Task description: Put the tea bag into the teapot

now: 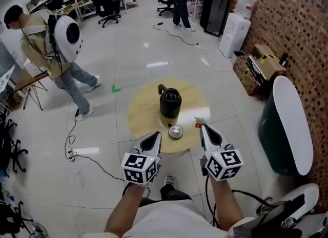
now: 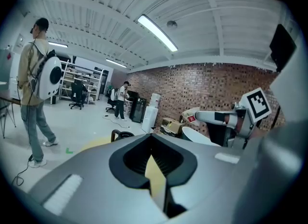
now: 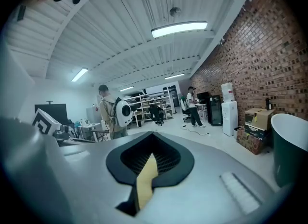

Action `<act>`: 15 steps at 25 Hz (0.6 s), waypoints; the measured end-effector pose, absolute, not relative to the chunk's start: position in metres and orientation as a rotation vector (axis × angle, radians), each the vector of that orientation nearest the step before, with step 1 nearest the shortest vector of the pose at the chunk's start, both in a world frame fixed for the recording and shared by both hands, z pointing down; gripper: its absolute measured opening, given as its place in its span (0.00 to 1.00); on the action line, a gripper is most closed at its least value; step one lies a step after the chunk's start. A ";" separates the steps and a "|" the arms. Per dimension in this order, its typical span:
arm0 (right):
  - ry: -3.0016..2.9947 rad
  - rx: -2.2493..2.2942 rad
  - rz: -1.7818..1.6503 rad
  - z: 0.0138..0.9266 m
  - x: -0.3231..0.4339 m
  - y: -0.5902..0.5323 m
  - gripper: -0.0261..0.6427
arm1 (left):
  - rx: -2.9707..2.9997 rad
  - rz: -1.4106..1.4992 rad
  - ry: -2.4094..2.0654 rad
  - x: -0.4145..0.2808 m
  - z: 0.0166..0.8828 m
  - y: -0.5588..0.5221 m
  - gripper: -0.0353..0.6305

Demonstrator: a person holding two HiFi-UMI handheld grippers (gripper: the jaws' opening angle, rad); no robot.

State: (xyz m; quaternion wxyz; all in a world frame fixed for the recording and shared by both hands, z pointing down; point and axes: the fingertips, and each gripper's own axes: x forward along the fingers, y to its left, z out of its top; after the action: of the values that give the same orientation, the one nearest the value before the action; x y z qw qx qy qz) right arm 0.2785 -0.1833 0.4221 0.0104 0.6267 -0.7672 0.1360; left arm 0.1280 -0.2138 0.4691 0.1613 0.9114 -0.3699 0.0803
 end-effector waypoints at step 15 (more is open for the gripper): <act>-2.436 1.824 0.389 0.421 0.284 -0.274 0.04 | 2.591 0.223 -1.126 0.139 0.457 -0.284 0.07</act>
State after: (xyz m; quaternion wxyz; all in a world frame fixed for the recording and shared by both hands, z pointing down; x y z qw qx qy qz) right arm 0.2845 -0.2743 0.4211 0.0369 0.5942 -0.7934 0.1269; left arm 0.1388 -0.2839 0.4568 0.1531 0.9035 -0.3927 0.0778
